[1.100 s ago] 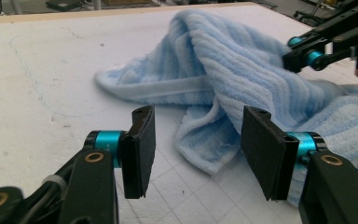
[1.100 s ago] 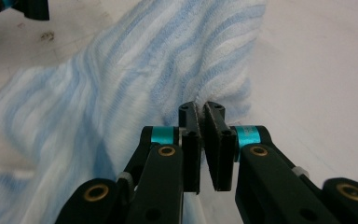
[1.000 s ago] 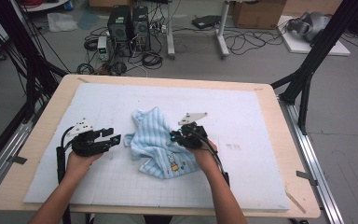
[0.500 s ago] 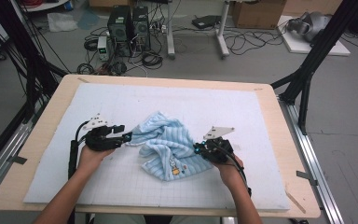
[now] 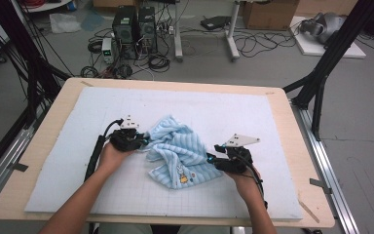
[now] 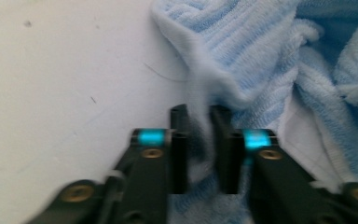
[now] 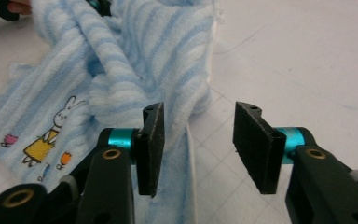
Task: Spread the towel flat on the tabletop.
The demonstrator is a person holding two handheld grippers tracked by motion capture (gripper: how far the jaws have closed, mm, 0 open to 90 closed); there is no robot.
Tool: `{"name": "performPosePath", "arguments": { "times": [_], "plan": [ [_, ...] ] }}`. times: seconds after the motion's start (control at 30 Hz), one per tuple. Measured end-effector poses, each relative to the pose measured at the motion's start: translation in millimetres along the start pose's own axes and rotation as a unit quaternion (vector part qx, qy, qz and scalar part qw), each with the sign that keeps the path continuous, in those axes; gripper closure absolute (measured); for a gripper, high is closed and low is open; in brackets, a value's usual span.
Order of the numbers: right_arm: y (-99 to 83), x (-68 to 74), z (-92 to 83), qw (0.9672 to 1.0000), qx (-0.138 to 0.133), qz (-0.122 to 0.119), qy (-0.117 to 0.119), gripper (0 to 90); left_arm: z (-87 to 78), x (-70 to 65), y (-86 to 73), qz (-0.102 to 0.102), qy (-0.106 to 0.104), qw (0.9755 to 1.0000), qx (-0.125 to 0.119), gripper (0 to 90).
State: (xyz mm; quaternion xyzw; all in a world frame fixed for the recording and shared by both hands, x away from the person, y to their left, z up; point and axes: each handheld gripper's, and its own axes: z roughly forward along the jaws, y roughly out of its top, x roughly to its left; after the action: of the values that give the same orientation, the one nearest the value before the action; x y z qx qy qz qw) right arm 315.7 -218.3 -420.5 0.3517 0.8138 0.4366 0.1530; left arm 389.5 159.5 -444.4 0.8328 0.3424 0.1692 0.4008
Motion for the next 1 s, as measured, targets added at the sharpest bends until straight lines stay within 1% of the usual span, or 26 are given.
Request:
{"name": "performPosePath", "arguments": {
  "times": [0.03, 0.07, 0.1, 0.17, 0.2, 0.23, 0.27, 0.3, 0.33, 0.37, 0.4, 0.43, 0.47, 0.57, 0.63, 0.67, 0.7, 0.73, 0.77, 0.8, 0.83, 0.87, 0.9, 0.93, 0.97, 1.0],
  "plan": [
    [-2.6, 2.5, 5.6, 0.9997, 0.018, 0.003, 0.014, 49.8, -0.2, 1.1, 0.3, 0.000, 0.003, 1.0000, -0.004, 84.7],
    [-4.4, 5.8, 9.6, 0.9993, 0.033, -0.006, 0.019, 49.9, -0.6, 3.8, 0.5, -0.004, 0.008, 0.9999, -0.008, 84.9],
    [-6.3, 9.3, 14.0, 0.9987, 0.043, -0.017, 0.023, 50.3, -1.8, 13.4, 3.2, -0.032, 0.017, 0.9993, -0.013, 84.9],
    [-10.0, 14.2, 20.5, 0.9973, 0.060, -0.022, 0.036, 55.2, -5.0, 24.2, 8.0, -0.052, 0.021, 0.9980, -0.028, 84.9],
    [-10.0, 14.2, 20.5, 0.9973, 0.060, -0.022, 0.036, 55.2, -5.0, 24.2, 8.0, -0.052, 0.021, 0.9980, -0.028, 84.9],
    [-11.8, 16.0, 22.9, 0.9969, 0.065, -0.020, 0.039, 59.4, -6.6, 28.5, 10.7, -0.060, 0.023, 0.9973, -0.034, 84.9],
    [-13.9, 18.3, 24.1, 0.9965, 0.069, -0.026, 0.039, 72.1, -8.4, 33.3, 13.4, -0.063, 0.024, 0.9970, -0.037, 84.9],
    [-13.9, 18.3, 24.1, 0.9965, 0.069, -0.026, 0.039, 72.1, -9.6, 37.2, 16.0, -0.066, 0.026, 0.9967, -0.039, 84.9],
    [-14.5, 18.1, 22.1, 0.9958, 0.070, -0.028, 0.052, 82.8, -10.6, 41.1, 18.6, -0.068, 0.029, 0.9965, -0.040, 84.8],
    [-14.5, 18.1, 22.1, 0.9958, 0.070, -0.028, 0.052, 82.8, -11.5, 45.2, 20.9, -0.071, 0.031, 0.9961, -0.041, 84.8],
    [-15.7, 18.9, 21.1, 0.9954, 0.073, -0.026, 0.057, 86.5, -12.0, 49.0, 22.6, -0.072, 0.035, 0.9958, -0.044, 84.8],
    [-18.1, 21.6, 18.6, 0.9943, 0.074, -0.033, 0.069, 87.7, -11.4, 52.7, 24.2, -0.079, 0.034, 0.9952, -0.046, 84.7],
    [-18.1, 21.6, 18.6, 0.9943, 0.074, -0.033, 0.069, 87.7, -11.2, 56.9, 25.5, -0.078, 0.035, 0.9955, -0.041, 84.7],
    [-22.2, 27.8, 13.5, 0.9908, 0.078, -0.047, 0.100, 88.0, -9.2, 67.6, 27.0, -0.084, 0.046, 0.9947, -0.038, 84.6],
    [-24.9, 31.1, 10.6, 0.9881, 0.079, -0.052, 0.121, 88.1, -8.1, 73.5, 24.7, -0.095, 0.055, 0.9929, -0.046, 84.6],
    [-27.9, 34.3, 7.0, 0.9844, 0.082, -0.057, 0.145, 88.0, -7.0, 75.8, 22.9, -0.103, 0.056, 0.9920, -0.047, 84.2],
    [-29.0, 35.4, 5.7, 0.9829, 0.083, -0.060, 0.153, 88.0, -5.6, 77.1, 21.1, -0.106, 0.055, 0.9918, -0.045, 83.5],
    [-29.4, 35.5, 4.9, 0.9830, 0.080, -0.063, 0.153, 87.4, -3.9, 77.2, 19.9, -0.107, 0.051, 0.9920, -0.043, 80.5],
    [-28.6, 34.0, 4.0, 0.9837, 0.075, -0.062, 0.152, 82.4, -2.1, 76.1, 19.5, -0.111, 0.049, 0.9915, -0.045, 71.9],
    [-26.4, 31.2, 3.0, 0.9862, 0.063, -0.055, 0.142, 73.1, -0.3, 73.9, 20.7, -0.126, 0.056, 0.9891, -0.051, 60.5],
    [-26.4, 31.2, 3.0, 0.9862, 0.063, -0.055, 0.142, 73.1, -0.3, 73.9, 20.7, -0.126, 0.056, 0.9891, -0.051, 51.4],
    [-16.7, 20.2, -1.0, 0.9919, 0.022, -0.021, 0.123, 65.6, -0.4, 71.9, 21.7, -0.131, 0.059, 0.9880, -0.057, 47.1],
    [-12.6, 16.0, -2.0, 0.9934, 0.007, -0.018, 0.113, 62.8, -0.9, 70.7, 22.2, -0.128, 0.058, 0.9883, -0.059, 45.6],
    [-6.3, 10.8, -2.2, 0.9958, -0.008, -0.011, 0.091, 59.1, -1.4, 68.7, 23.4, -0.125, 0.058, 0.9887, -0.060, 42.4],
    [-6.3, 10.8, -2.2, 0.9958, -0.008, -0.011, 0.091, 59.1, -2.2, 67.1, 24.5, -0.122, 0.057, 0.9891, -0.060, 42.4],
    [6.9, 1.8, 1.4, 0.9979, -0.027, 0.013, 0.058, 54.6, -3.3, 65.7, 25.3, -0.120, 0.055, 0.9893, -0.062, 39.9]
  ]
}}
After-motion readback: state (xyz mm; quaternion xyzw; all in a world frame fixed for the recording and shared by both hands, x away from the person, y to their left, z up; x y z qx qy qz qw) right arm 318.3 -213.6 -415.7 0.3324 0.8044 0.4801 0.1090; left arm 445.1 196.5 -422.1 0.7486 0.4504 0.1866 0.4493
